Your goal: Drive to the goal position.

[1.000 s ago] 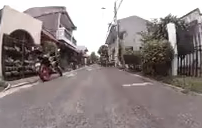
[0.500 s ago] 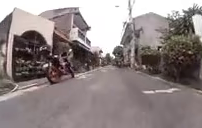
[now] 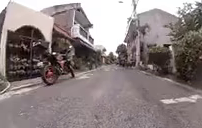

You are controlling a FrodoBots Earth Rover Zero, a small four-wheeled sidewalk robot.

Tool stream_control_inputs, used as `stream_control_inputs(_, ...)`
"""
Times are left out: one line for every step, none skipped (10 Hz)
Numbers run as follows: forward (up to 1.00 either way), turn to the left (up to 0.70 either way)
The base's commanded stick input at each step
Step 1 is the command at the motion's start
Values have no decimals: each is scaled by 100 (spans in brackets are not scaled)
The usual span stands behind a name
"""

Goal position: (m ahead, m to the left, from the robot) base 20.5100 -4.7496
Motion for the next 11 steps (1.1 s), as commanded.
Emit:
stream_control_inputs(100,0)
stream_control_inputs(100,0)
stream_control_inputs(100,0)
stream_control_inputs(100,-10)
stream_control_inputs(100,-30)
stream_control_inputs(100,-40)
stream_control_inputs(100,-39)
stream_control_inputs(100,-23)
stream_control_inputs(100,-8)
stream_control_inputs(100,0)
stream_control_inputs(100,0)
